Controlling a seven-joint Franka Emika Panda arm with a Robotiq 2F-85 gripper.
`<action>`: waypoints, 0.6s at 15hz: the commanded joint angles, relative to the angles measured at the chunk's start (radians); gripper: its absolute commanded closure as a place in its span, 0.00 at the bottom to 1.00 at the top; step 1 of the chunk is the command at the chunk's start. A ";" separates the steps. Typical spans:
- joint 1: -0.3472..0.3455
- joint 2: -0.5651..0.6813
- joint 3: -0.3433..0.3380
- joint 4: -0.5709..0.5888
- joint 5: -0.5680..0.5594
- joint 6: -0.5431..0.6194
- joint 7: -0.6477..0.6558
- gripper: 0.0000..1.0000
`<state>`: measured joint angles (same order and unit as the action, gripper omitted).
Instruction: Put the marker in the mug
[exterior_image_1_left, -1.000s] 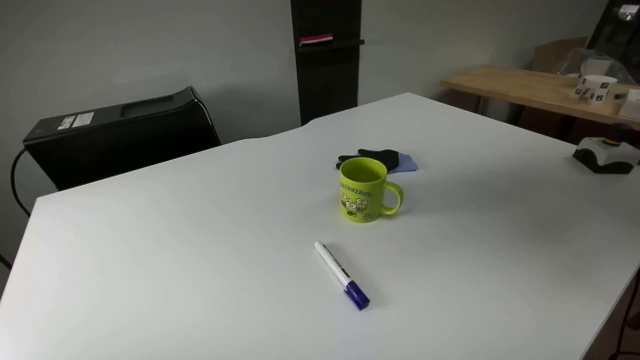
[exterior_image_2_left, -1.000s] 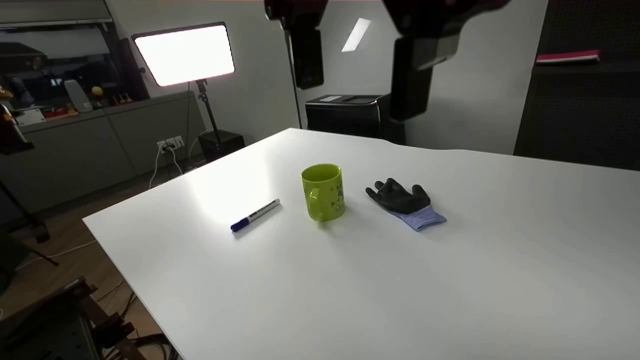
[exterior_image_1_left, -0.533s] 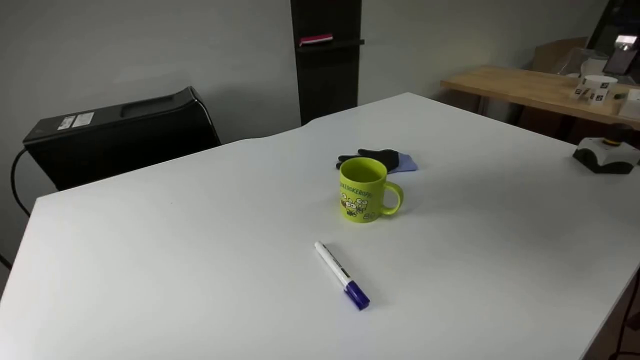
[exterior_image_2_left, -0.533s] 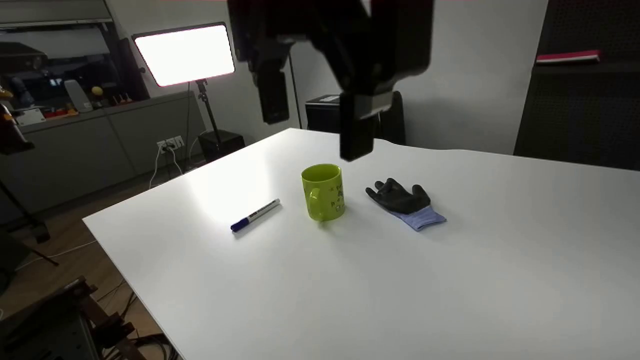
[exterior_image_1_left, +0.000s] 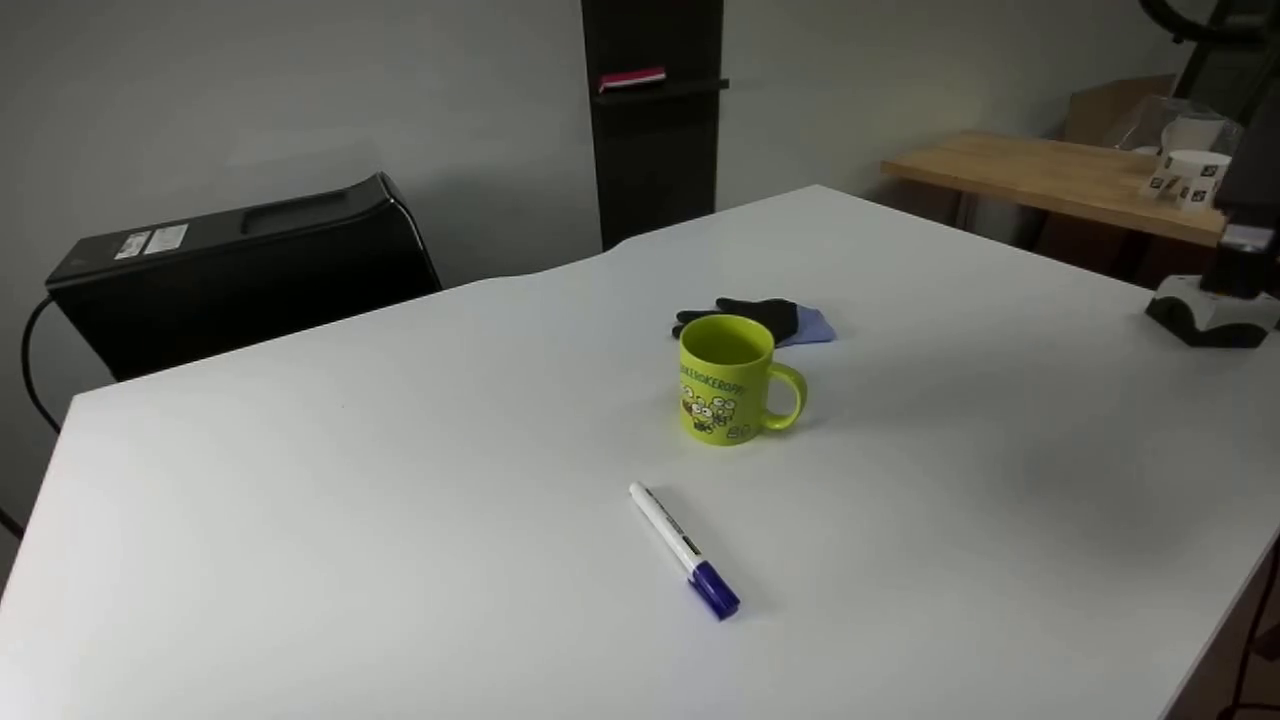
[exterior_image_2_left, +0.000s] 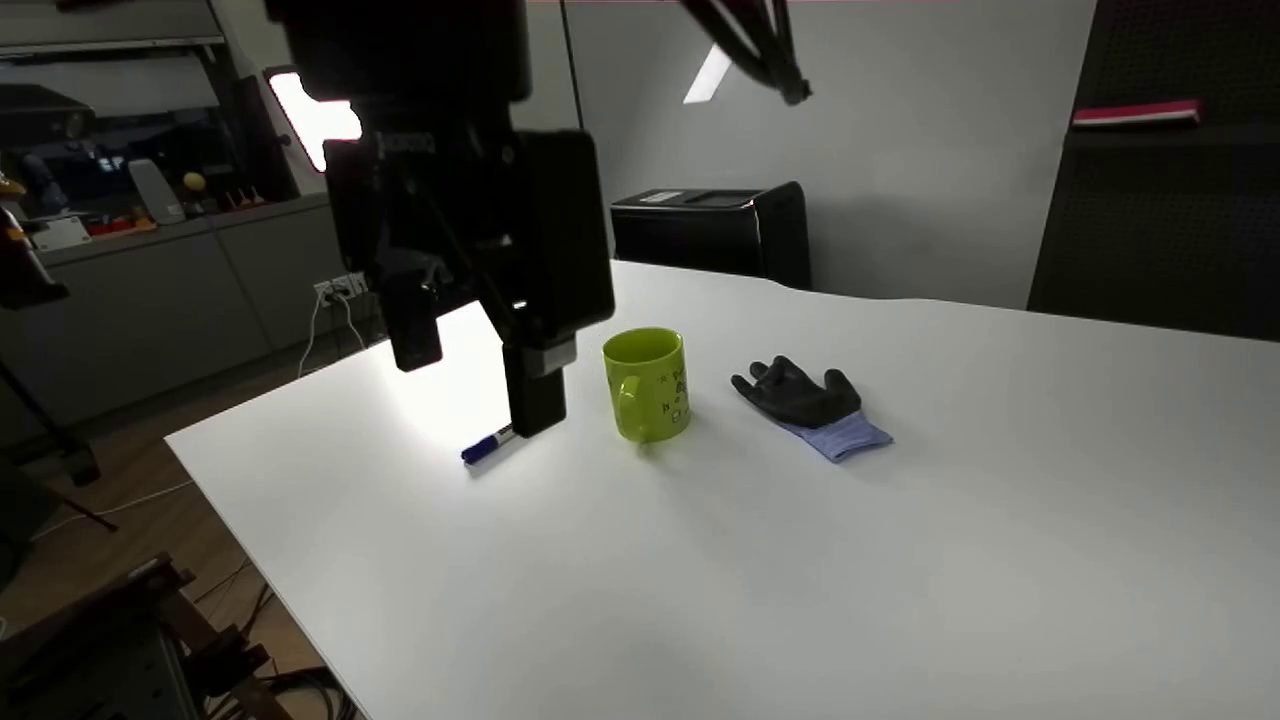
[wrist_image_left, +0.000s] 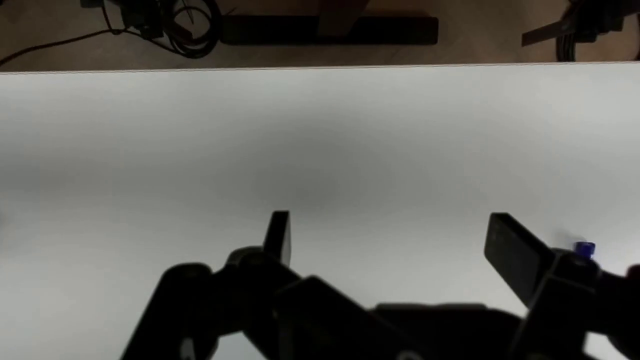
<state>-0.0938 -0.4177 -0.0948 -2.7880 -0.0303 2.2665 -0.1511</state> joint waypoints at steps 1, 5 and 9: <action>0.043 0.039 0.037 0.001 0.045 0.012 0.079 0.00; 0.096 0.108 0.081 0.000 0.118 0.031 0.127 0.00; 0.161 0.197 0.142 -0.001 0.196 0.132 0.181 0.00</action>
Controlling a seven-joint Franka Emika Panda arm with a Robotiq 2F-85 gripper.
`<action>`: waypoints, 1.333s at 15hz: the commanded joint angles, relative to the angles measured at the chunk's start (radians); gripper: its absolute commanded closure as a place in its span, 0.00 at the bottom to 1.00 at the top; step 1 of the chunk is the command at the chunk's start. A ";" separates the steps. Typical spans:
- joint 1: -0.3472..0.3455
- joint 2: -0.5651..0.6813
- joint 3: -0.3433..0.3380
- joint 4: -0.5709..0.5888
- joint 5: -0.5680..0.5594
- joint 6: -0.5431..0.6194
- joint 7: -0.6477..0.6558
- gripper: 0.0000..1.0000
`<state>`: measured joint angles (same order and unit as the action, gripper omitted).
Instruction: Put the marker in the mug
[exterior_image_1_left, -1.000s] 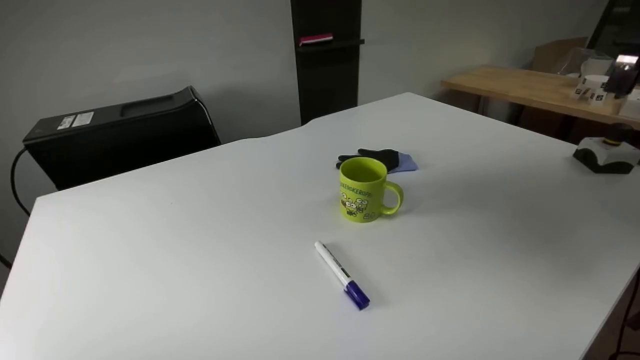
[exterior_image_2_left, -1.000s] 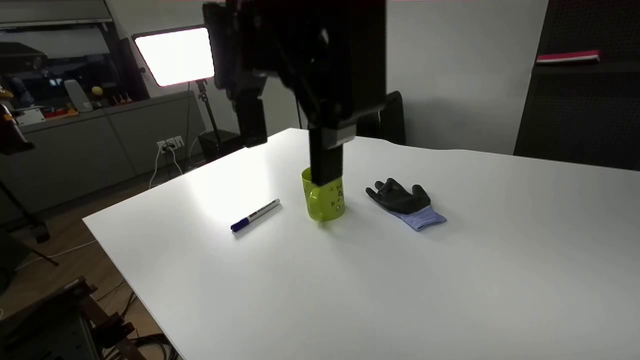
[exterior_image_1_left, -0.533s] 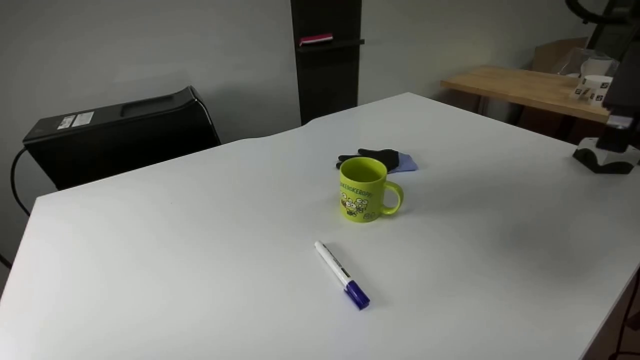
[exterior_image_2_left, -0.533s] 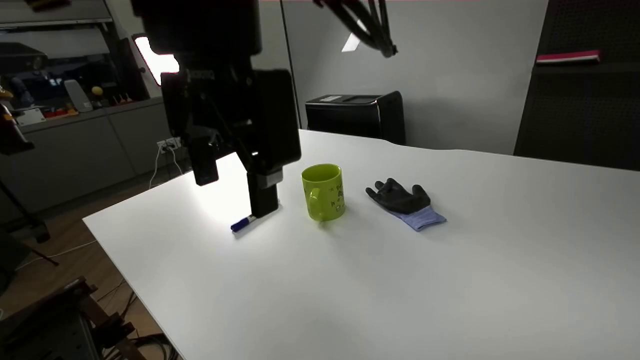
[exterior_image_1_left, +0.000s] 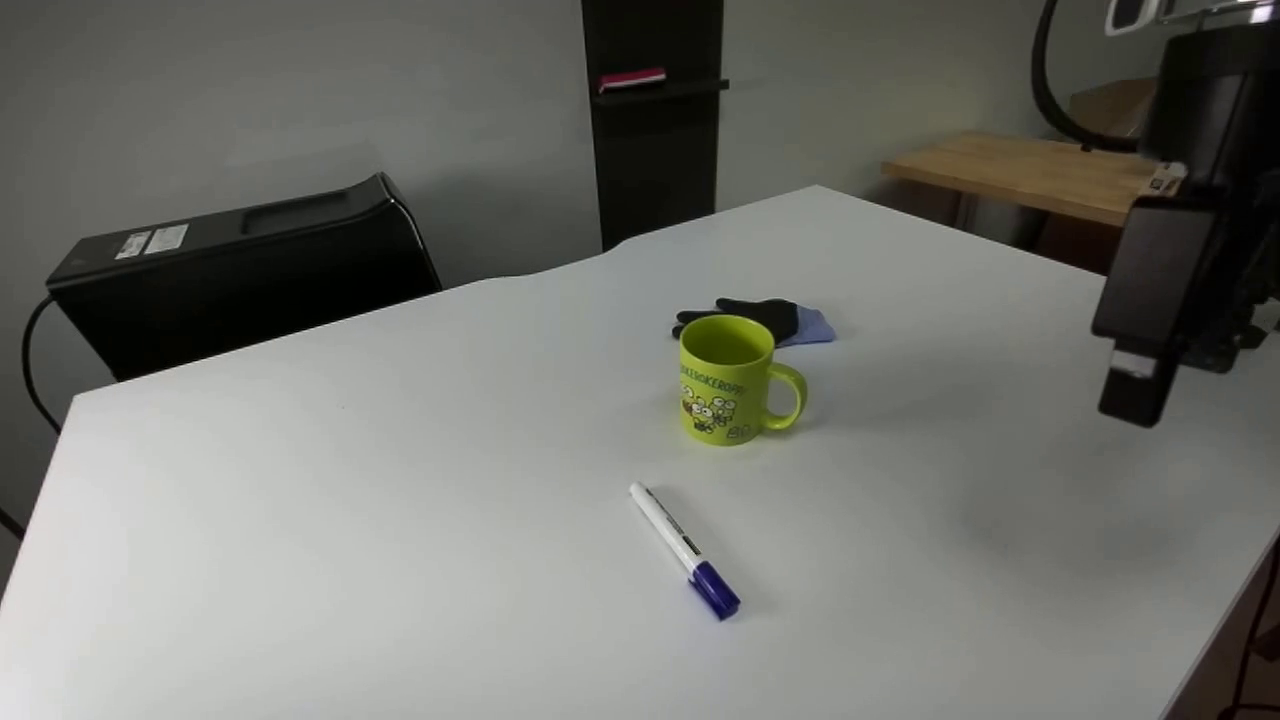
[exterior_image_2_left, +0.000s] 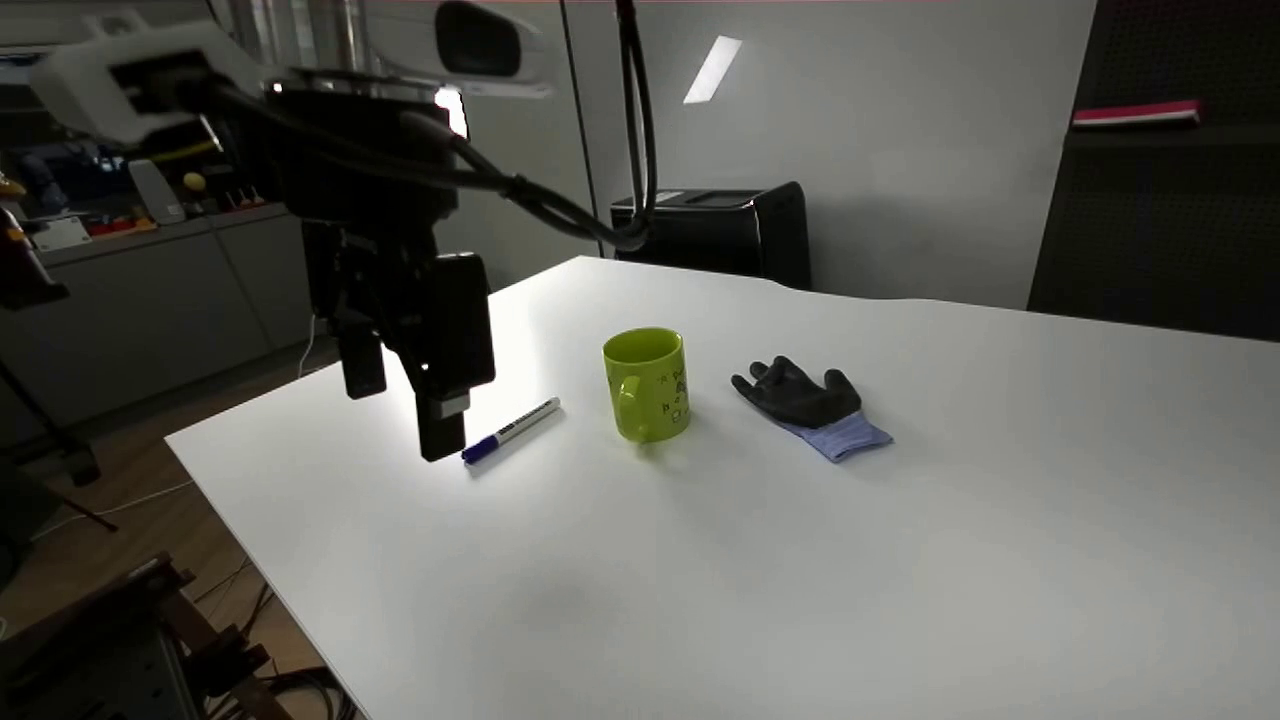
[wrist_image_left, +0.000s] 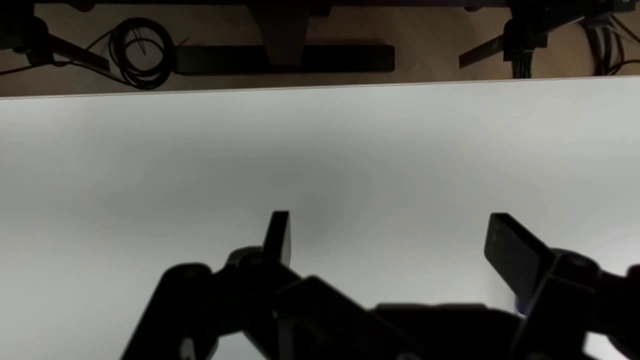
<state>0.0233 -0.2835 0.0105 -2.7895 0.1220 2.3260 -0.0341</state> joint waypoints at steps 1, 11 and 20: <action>0.062 0.085 0.052 0.000 0.064 0.101 0.076 0.00; 0.191 0.321 0.172 0.000 0.315 0.484 0.086 0.00; 0.211 0.543 0.226 0.030 0.260 0.778 0.231 0.00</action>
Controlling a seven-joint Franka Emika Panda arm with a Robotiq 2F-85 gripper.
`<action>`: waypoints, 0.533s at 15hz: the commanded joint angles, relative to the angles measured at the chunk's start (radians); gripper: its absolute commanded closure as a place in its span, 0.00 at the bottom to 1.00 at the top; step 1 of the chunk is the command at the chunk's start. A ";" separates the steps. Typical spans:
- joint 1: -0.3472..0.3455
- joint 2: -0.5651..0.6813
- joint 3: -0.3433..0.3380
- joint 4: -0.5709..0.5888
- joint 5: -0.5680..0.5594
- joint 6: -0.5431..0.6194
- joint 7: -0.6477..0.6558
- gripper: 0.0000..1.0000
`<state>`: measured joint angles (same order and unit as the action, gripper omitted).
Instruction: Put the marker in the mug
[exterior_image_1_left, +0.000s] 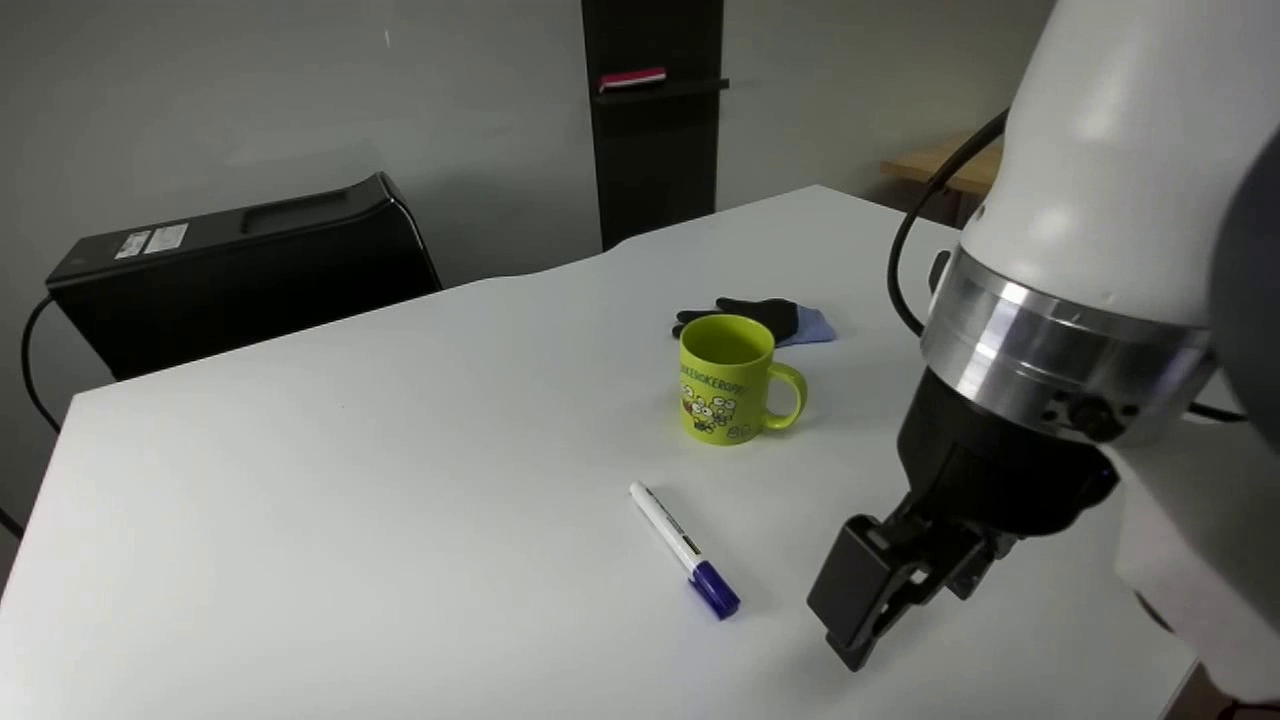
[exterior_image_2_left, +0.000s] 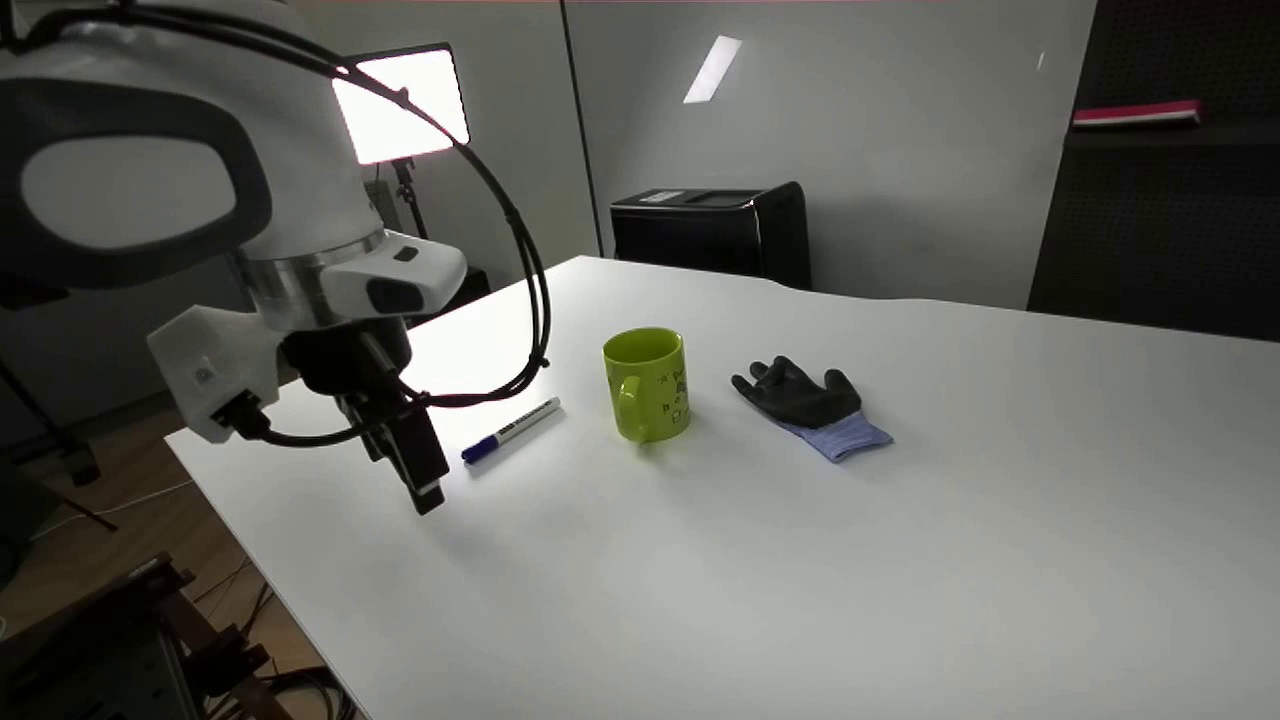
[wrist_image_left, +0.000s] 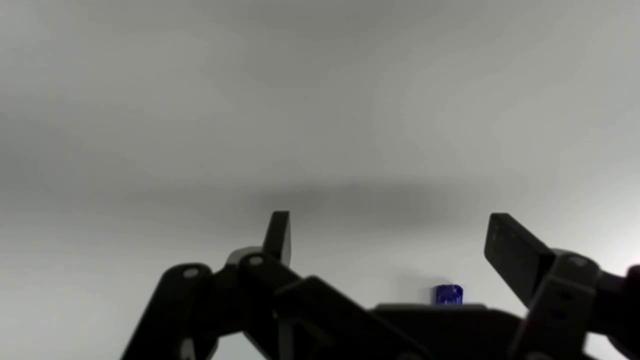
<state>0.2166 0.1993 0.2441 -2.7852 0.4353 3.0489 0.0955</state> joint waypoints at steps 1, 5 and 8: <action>0.028 0.078 -0.018 0.036 -0.072 0.062 0.126 0.00; 0.016 0.086 -0.018 0.036 -0.132 0.050 0.138 0.00; 0.026 0.106 -0.030 0.055 -0.142 0.047 0.146 0.00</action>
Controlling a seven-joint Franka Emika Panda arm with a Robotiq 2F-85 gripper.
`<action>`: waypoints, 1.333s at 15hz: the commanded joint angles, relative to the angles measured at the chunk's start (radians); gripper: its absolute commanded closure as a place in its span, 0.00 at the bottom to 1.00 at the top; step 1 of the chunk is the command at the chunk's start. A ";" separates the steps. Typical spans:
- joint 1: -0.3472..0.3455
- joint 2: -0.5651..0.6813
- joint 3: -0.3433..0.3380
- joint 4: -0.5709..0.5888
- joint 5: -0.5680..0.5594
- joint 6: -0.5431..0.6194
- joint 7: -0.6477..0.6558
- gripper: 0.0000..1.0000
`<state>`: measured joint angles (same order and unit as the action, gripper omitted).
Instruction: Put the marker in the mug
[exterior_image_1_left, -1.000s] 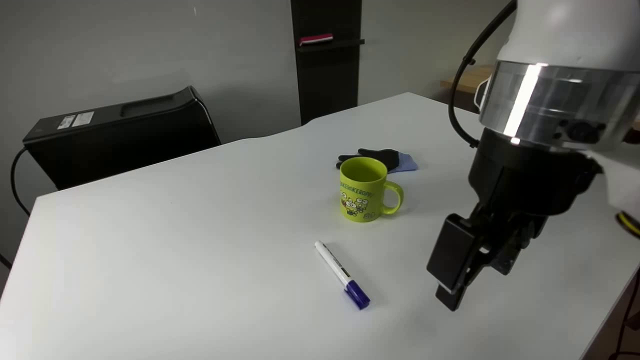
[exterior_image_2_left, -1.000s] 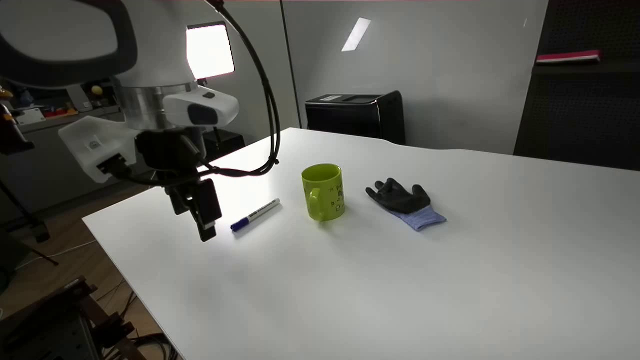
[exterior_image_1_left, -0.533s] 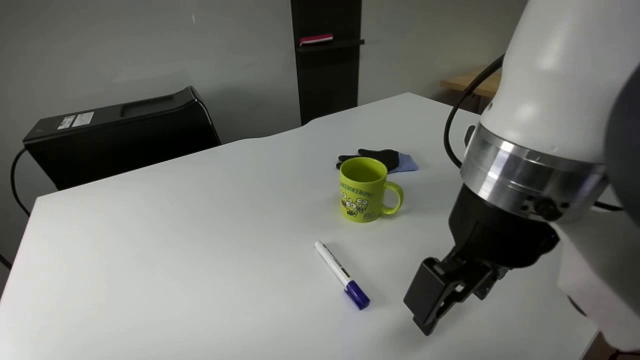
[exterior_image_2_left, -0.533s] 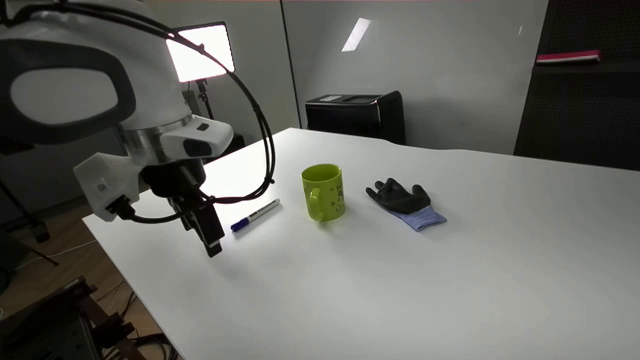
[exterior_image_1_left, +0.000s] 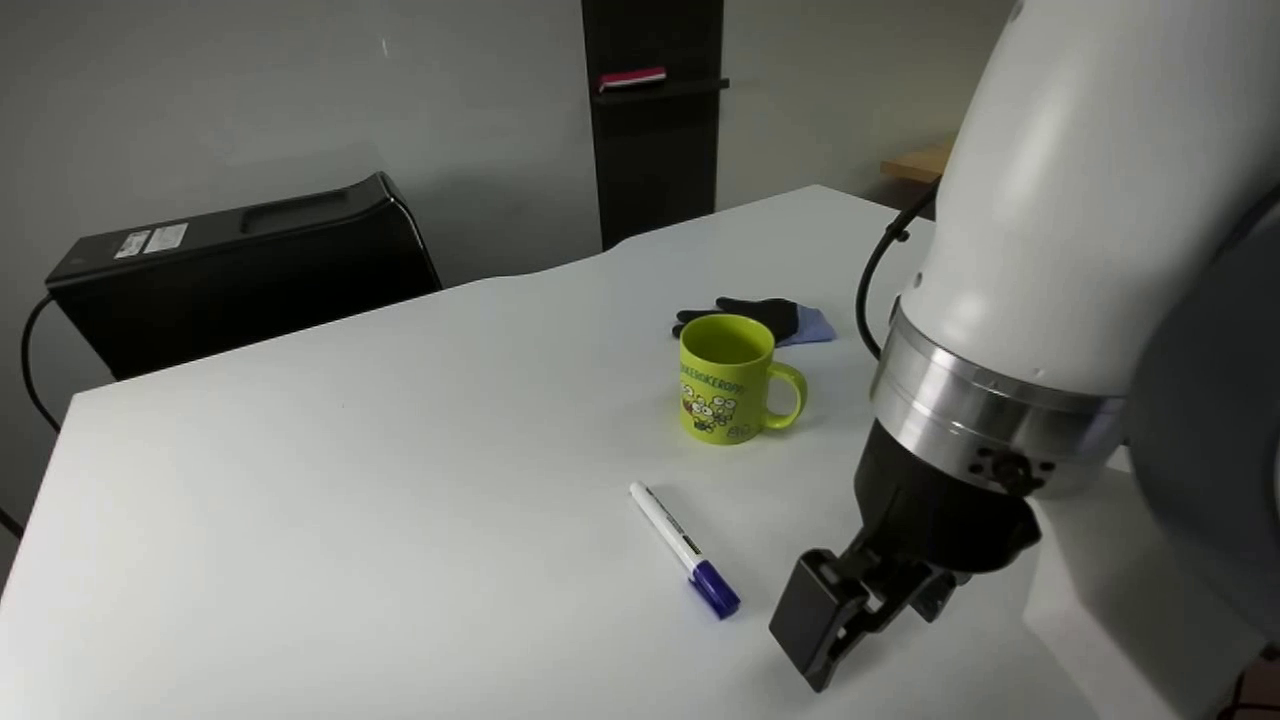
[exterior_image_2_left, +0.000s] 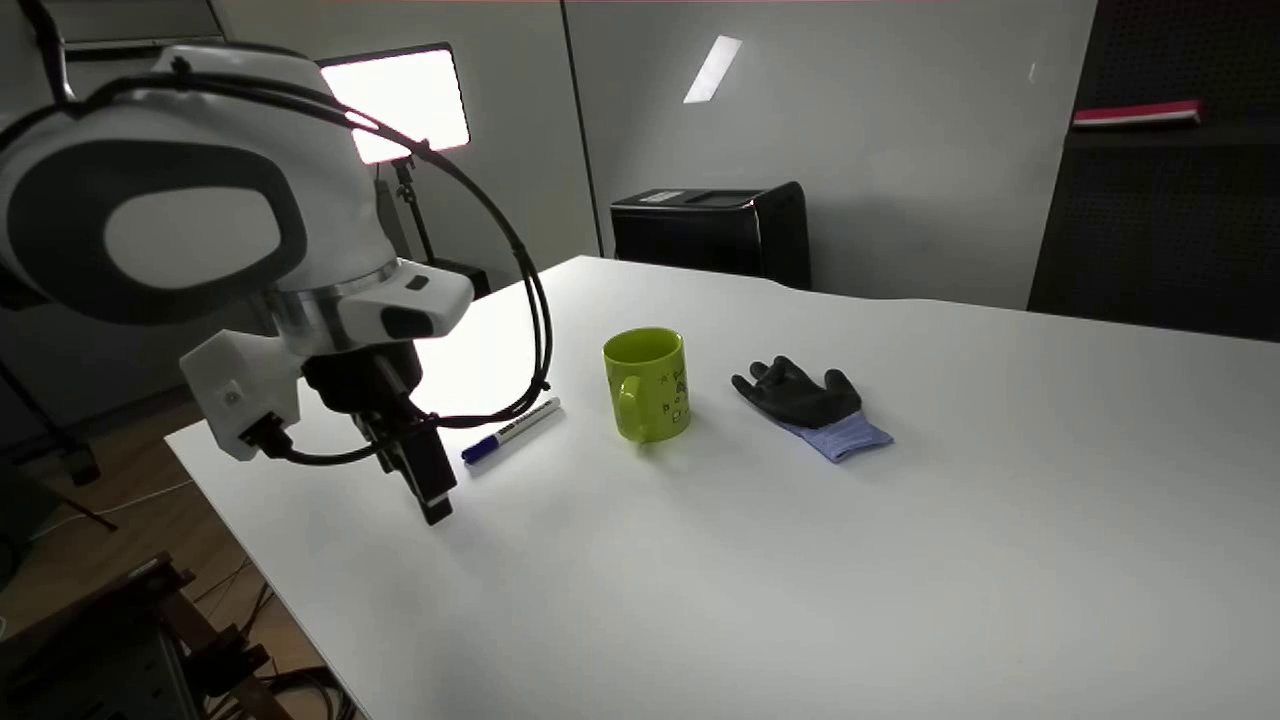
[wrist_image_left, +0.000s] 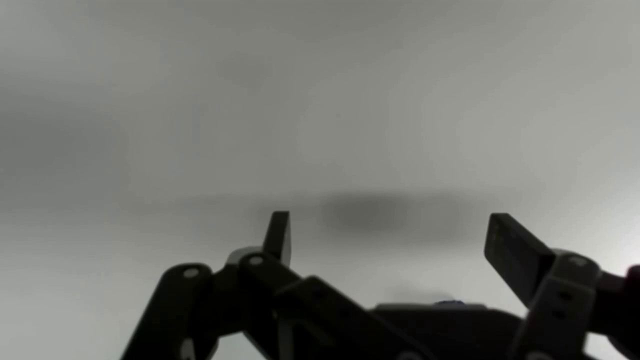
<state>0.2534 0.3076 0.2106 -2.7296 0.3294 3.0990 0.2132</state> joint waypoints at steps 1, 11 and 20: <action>-0.010 -0.001 0.003 0.001 -0.036 -0.004 0.029 0.00; -0.010 -0.001 0.002 0.003 -0.036 -0.005 0.029 0.00; 0.030 0.011 -0.104 0.045 -0.110 -0.021 0.049 0.00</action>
<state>0.2657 0.3096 0.1344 -2.7115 0.2496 3.0898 0.2153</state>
